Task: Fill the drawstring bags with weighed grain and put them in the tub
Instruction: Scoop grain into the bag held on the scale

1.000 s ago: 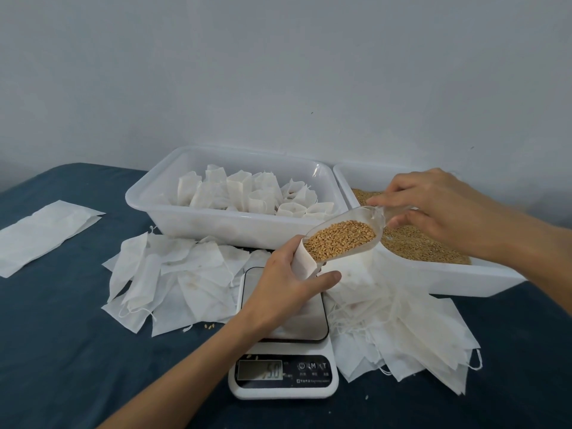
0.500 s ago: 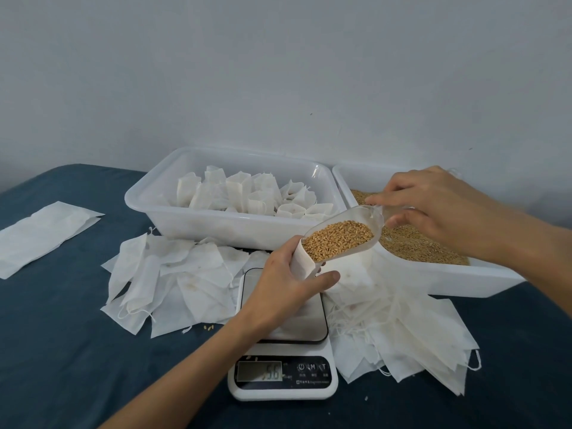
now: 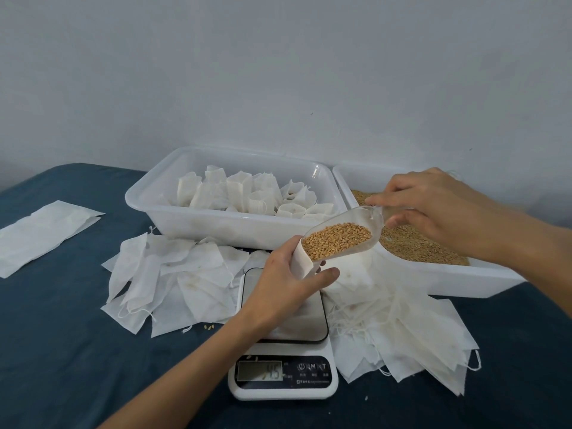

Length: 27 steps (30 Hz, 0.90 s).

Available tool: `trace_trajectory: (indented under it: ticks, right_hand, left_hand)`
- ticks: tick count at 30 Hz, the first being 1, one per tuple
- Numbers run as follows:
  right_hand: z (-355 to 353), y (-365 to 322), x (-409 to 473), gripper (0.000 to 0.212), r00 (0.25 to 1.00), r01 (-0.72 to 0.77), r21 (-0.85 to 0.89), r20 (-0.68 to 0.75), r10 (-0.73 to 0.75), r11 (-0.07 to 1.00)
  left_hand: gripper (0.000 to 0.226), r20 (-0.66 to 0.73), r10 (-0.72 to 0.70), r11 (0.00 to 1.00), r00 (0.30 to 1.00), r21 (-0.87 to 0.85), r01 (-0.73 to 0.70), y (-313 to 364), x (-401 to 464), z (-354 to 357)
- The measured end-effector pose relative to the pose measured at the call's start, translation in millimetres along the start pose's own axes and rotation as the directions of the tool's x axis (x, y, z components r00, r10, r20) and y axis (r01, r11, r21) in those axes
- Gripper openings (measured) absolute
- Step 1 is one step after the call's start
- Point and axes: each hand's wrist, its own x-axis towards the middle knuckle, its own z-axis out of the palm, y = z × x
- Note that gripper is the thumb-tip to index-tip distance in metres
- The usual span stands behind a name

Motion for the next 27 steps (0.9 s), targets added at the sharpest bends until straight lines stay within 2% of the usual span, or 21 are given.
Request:
trace_trajectory:
  ticks: [27]
  right_hand:
    - [-2.4, -2.6, -0.7, 0.036, 1.0, 0.002, 0.001, -0.005, -0.002, 1.0]
  left_hand:
    - [0.027, -0.007, 0.027, 0.999, 1.0, 0.036, -0.027, -1.4, 1.4, -1.5]
